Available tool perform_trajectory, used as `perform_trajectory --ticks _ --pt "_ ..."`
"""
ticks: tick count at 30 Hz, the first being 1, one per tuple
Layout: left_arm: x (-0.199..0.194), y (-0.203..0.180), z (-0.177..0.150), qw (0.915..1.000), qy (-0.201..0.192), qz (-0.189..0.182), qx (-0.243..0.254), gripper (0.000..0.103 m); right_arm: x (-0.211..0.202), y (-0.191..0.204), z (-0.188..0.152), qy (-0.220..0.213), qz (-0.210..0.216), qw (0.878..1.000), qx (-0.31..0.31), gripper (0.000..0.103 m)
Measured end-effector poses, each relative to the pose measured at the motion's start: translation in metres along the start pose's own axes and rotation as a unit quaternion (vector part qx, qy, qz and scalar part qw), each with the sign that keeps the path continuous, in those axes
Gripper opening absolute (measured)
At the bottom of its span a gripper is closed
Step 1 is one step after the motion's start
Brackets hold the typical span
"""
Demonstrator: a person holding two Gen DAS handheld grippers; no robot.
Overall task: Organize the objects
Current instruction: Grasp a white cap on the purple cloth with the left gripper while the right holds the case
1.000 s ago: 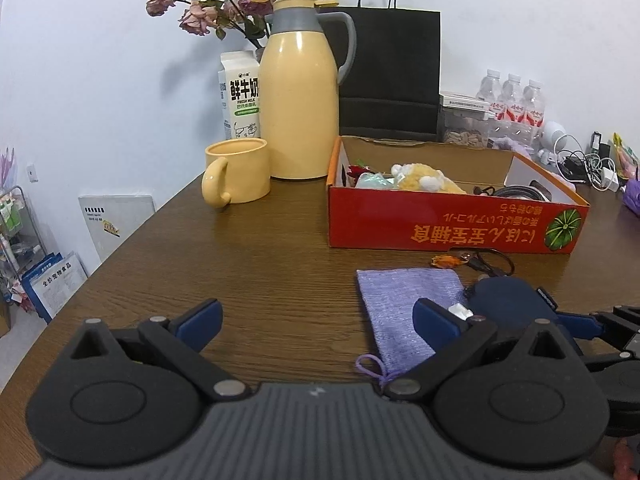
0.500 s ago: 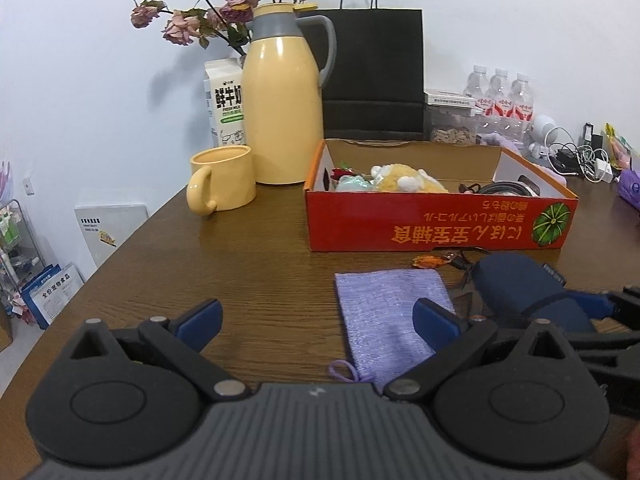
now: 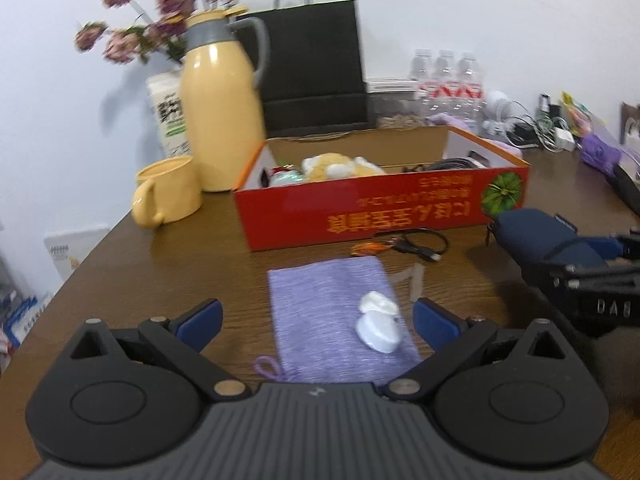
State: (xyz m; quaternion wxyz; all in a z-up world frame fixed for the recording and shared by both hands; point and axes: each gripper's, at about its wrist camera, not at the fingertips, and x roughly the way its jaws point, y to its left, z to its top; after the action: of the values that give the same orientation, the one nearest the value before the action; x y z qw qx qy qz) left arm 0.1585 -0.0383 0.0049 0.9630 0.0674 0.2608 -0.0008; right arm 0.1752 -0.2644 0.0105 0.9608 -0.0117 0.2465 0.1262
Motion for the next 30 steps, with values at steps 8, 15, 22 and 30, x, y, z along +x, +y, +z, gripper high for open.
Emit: perform_trajectory --ticks 8,15,22,30 --pt "0.012 -0.016 -0.007 0.9997 0.009 -0.008 0.021 0.072 -0.004 -0.009 -0.002 -0.007 0.0 1.0 0.016 0.064" --pt "0.021 -0.021 -0.013 0.9988 0.028 -0.021 0.035 0.041 -0.007 -0.007 -0.003 -0.014 -0.002 1.0 0.008 0.064" --pt "0.015 -0.017 -0.014 0.9991 0.009 -0.03 0.028 0.03 -0.008 -0.006 -0.003 -0.017 -0.004 1.0 0.004 0.064" --pt "0.007 -0.007 -0.011 0.9989 -0.01 -0.046 -0.001 0.03 -0.01 -0.003 -0.003 -0.025 -0.007 1.0 -0.003 0.064"
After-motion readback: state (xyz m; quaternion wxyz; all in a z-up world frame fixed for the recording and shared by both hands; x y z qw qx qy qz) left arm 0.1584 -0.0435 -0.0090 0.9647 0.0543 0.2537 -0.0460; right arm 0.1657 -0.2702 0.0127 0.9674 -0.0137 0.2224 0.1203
